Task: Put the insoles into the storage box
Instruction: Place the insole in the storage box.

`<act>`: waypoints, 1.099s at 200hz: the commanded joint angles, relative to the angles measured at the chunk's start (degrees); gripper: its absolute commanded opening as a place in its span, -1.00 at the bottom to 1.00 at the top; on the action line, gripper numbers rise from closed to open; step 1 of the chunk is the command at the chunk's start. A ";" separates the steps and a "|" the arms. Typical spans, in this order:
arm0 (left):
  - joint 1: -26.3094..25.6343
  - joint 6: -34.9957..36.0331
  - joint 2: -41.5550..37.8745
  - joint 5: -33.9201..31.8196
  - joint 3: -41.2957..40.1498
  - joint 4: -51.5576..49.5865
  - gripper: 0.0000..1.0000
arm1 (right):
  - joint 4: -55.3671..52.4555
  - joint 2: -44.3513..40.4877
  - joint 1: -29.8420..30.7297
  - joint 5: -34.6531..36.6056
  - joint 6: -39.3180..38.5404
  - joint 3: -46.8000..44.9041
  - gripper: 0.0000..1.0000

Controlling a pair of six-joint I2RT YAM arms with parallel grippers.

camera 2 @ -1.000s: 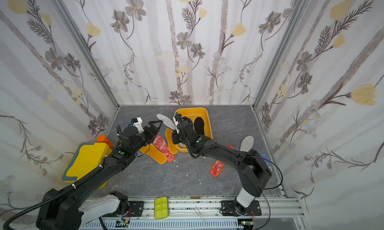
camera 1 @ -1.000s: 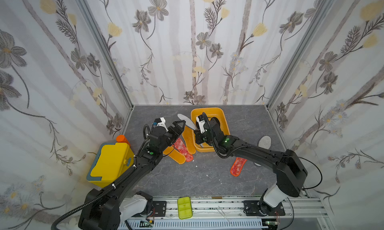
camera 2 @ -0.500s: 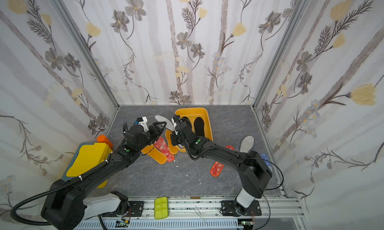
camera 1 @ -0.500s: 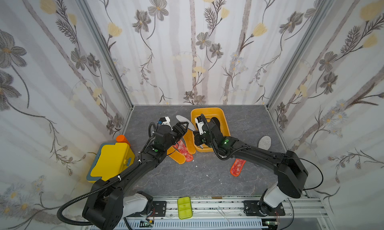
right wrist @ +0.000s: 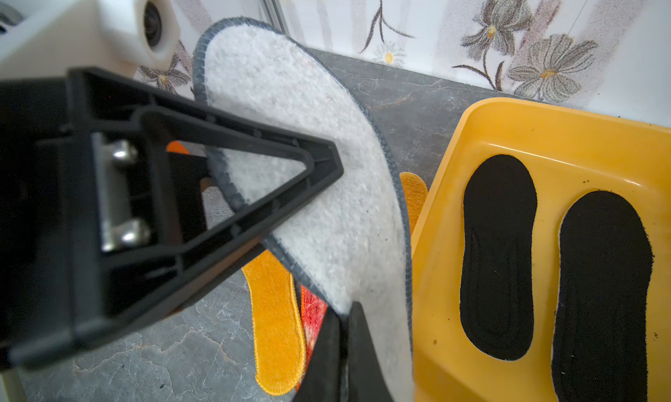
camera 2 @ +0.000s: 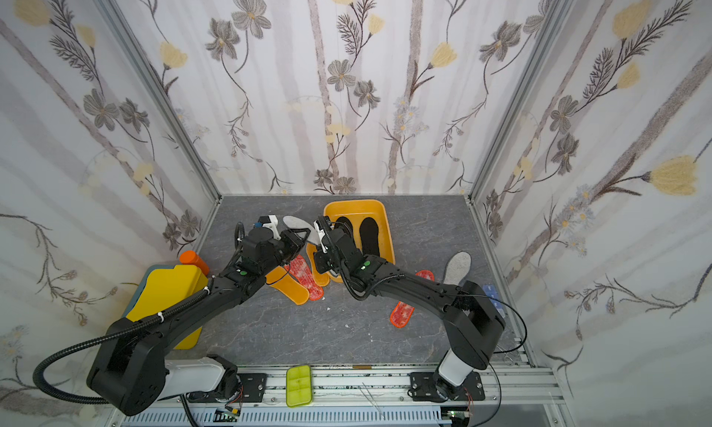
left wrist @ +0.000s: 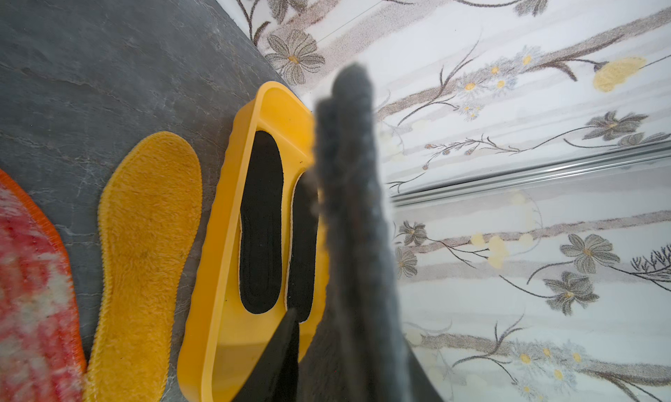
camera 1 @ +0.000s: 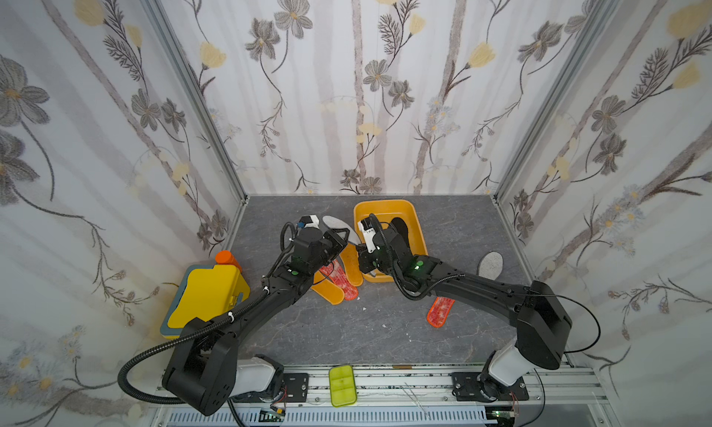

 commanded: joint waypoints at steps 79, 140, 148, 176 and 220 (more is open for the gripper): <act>-0.01 2.69 2.53 2.02 2.94 1.47 -1.00 | 1.27 -3.21 -0.13 -1.70 -1.21 -1.63 -1.00; 2.05 7.13 1.92 5.76 4.67 0.35 -1.00 | -2.52 -7.58 -4.84 -9.89 -2.43 -3.39 -0.17; 2.81 7.75 1.99 7.20 5.03 0.19 -1.00 | -2.36 -9.22 -6.28 -12.53 -2.35 -4.39 -0.09; 5.08 13.16 2.51 15.40 5.64 2.88 -1.00 | -3.38 -14.68 -14.46 -26.58 -1.72 -6.93 0.15; 5.49 23.93 5.46 31.84 11.21 3.10 -1.00 | -7.14 -17.89 -24.61 -49.81 -2.43 -6.23 0.28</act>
